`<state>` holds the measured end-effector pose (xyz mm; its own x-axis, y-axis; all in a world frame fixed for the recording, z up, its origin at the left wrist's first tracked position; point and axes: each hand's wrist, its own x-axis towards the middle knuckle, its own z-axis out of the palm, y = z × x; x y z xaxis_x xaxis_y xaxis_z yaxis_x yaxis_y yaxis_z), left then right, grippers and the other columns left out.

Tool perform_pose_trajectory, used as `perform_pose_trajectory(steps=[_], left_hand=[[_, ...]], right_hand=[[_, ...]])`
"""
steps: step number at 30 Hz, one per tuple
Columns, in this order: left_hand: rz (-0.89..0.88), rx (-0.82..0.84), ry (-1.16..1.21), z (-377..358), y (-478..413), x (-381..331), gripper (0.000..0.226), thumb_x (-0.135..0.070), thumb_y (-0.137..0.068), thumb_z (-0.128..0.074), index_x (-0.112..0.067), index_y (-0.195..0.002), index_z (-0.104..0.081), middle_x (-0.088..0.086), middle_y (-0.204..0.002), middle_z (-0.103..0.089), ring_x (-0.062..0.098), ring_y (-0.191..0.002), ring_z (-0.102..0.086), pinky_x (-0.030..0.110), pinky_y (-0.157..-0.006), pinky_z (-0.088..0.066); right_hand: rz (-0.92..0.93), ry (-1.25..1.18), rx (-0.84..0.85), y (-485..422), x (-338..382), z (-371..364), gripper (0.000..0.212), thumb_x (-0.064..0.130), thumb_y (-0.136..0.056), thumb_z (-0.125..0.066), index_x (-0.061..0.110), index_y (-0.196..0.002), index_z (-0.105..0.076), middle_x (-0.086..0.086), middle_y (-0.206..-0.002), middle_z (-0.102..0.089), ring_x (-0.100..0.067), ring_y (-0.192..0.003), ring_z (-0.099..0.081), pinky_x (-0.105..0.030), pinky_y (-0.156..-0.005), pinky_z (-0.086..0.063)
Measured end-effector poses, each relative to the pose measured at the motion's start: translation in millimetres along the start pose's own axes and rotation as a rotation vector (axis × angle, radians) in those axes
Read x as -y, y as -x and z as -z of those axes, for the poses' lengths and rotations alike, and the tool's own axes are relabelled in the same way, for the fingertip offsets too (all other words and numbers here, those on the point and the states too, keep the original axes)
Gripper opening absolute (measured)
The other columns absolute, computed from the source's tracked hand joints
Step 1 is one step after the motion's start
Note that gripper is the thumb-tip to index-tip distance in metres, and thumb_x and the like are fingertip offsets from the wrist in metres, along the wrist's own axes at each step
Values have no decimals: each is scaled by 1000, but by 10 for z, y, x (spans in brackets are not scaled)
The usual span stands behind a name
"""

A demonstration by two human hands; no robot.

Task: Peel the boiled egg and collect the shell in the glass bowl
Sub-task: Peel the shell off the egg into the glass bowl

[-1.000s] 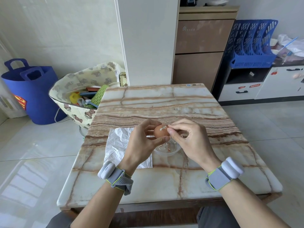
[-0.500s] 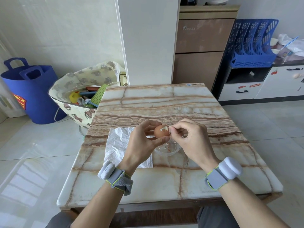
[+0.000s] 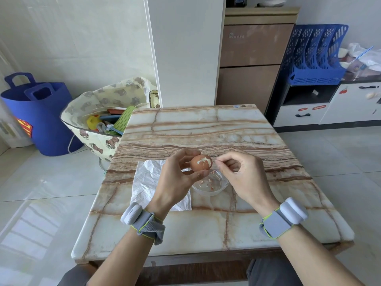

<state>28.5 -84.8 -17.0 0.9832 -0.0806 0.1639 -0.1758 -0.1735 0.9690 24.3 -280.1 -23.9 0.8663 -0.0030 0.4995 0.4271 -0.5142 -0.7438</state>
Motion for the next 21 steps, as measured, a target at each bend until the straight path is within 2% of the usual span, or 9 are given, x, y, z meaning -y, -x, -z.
perform_pose_trajectory(steps=[5,8,11,15,18,21], left_hand=[[1,-8,-7,3,-6,7,45,-3,-73,-91,-20,-108,-70,-2,-103,-77,8,-90,-75,18,-75,-57],[4,-5,-14,-1,-3,11,47,-2,-73,-91,-19,-113,-72,-3,-107,-76,8,-93,-75,19,-77,-58],[2,7,-24,-5,1,9,49,-2,-74,-90,-17,-117,-72,-2,-107,-77,7,-94,-75,19,-79,-59],[0,20,-27,-13,1,0,51,-2,-74,-90,-16,-120,-72,-2,-107,-77,8,-95,-75,19,-79,-58],[3,28,-30,-14,5,-2,53,-1,-75,-89,-12,-123,-71,-1,-108,-77,8,-96,-75,20,-81,-59],[2,34,-36,-15,5,-9,54,-1,-75,-89,-9,-125,-70,0,-110,-77,8,-97,-75,21,-82,-59]], right_hand=[[50,76,30,7,-20,6,14,3,-89,-76,17,-91,-80,15,-84,-69,-11,-73,-68,-28,-66,-55],[70,59,37,7,-15,-9,12,5,-89,-79,16,-93,-81,10,-88,-70,-13,-75,-67,-30,-66,-55],[85,28,35,-2,20,-24,15,7,-88,-82,18,-97,-82,8,-88,-66,-14,-72,-63,-23,-64,-49],[159,15,60,-27,82,-33,21,3,-86,-82,14,-104,-82,4,-90,-64,-11,-70,-59,-21,-65,-48],[177,27,75,-46,101,-36,20,0,-86,-82,12,-103,-83,2,-88,-63,-7,-73,-58,-19,-68,-46],[182,40,90,-47,112,-29,17,1,-86,-82,11,-99,-84,3,-88,-63,-10,-75,-58,-19,-68,-45]])
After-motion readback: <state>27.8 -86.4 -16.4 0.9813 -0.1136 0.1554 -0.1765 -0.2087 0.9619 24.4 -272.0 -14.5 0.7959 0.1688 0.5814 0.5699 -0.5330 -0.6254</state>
